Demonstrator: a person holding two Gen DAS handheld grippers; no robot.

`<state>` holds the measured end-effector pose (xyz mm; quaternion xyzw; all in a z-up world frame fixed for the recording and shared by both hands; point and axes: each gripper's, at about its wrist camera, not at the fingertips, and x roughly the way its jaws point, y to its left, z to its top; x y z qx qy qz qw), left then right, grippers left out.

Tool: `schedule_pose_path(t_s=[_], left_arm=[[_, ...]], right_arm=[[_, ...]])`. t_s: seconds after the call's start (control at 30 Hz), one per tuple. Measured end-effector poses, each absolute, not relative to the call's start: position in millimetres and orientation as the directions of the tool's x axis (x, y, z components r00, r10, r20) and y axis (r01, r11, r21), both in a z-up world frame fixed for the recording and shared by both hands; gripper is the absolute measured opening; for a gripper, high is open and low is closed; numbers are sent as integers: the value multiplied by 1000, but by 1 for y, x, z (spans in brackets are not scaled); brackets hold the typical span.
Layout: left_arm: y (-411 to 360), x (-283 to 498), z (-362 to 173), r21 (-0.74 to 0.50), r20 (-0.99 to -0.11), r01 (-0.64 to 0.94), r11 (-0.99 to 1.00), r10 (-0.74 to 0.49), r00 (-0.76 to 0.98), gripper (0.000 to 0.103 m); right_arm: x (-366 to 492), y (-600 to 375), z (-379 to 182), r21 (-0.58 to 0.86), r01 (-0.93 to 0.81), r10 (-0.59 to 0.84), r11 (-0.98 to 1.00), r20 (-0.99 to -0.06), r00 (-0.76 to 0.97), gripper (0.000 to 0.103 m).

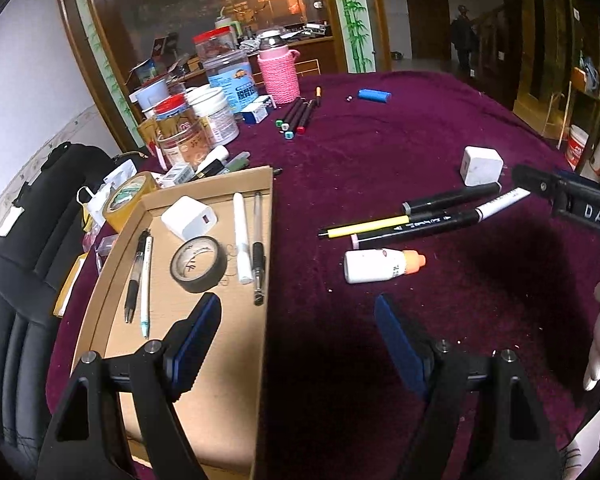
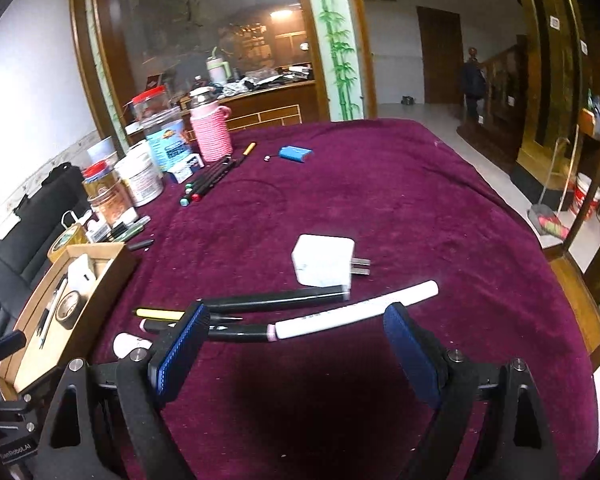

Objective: Organize rigid objects
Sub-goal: 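Move both grippers back over the remaining pens and bottle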

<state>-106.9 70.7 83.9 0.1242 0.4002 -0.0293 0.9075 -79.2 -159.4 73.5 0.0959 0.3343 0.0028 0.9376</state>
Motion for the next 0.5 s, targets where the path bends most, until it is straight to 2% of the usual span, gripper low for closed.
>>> schedule_pose_path(t_s=[0.5], left_arm=[[42, -101, 81, 279, -701, 171, 945, 79, 709, 79]], right_arm=[[-69, -193, 57, 222, 108, 63, 969, -644, 762, 91]])
